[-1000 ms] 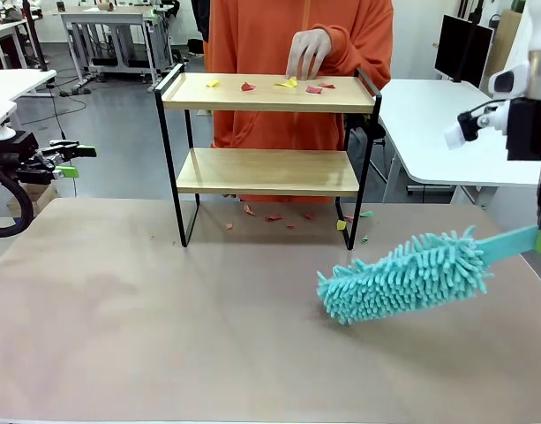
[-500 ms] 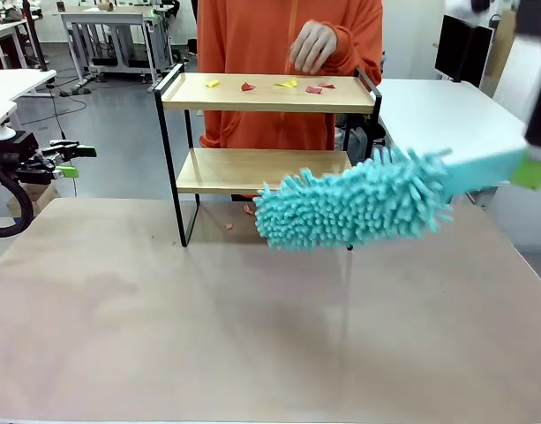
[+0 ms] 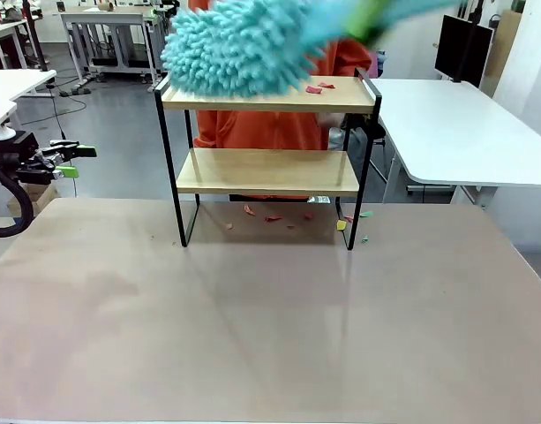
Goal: Clean the shelf.
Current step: Clean the specific section of the Shelf indicated by the human with the Duster.
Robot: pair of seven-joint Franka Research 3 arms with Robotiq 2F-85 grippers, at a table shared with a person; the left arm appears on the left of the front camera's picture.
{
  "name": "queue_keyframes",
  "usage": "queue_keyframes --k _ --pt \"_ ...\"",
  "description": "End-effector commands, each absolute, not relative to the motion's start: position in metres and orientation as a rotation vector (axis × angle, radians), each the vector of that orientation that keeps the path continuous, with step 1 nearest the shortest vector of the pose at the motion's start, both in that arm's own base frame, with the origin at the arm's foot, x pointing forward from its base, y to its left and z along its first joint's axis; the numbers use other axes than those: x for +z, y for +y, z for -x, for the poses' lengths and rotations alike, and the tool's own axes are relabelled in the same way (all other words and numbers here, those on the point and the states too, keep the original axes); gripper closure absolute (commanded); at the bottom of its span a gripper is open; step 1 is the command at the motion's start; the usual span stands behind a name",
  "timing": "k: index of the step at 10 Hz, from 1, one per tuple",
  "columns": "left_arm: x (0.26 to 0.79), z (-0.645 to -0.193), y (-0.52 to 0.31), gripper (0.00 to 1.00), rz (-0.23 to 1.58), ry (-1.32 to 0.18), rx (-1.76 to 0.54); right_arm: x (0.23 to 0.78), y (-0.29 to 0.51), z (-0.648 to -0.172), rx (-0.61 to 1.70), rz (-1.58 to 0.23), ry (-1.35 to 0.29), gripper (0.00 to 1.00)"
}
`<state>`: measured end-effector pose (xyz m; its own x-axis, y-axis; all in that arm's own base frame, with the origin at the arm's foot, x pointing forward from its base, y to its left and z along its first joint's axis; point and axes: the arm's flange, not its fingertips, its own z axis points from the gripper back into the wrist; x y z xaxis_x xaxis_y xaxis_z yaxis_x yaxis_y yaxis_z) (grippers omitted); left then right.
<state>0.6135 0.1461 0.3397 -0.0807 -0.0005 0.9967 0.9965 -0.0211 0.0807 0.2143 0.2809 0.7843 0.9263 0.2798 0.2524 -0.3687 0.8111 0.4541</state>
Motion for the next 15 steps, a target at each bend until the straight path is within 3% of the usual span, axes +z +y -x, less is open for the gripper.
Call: queue_keyframes --k 1,4,5,9,10,12,15 --pt "0.342 -0.613 0.146 0.00 1.181 -1.252 -1.292 0.771 0.325 -0.238 0.180 -0.494 -0.295 0.87" --pt "0.342 -0.613 0.146 0.00 1.181 -1.252 -1.292 0.768 0.334 -0.264 0.055 -0.535 -0.245 0.87" --pt "0.342 -0.613 0.146 0.00 1.181 -1.252 -1.292 0.768 0.339 -0.247 0.148 -0.526 -0.305 0.87" --pt "0.342 -0.613 0.146 0.00 1.181 -1.252 -1.292 0.762 0.344 -0.253 0.134 -0.515 -0.283 0.87" --pt "0.342 -0.613 0.146 0.00 1.181 -1.252 -1.292 0.761 0.382 -0.261 0.039 -0.386 -0.388 0.87" --pt "0.342 -0.613 0.146 0.00 1.181 -1.252 -1.292 0.767 0.440 -0.278 0.017 -0.338 -0.510 0.87" --pt "0.342 -0.613 0.146 0.00 1.181 -1.252 -1.292 0.755 0.485 -0.304 -0.021 -0.279 -0.551 0.87"
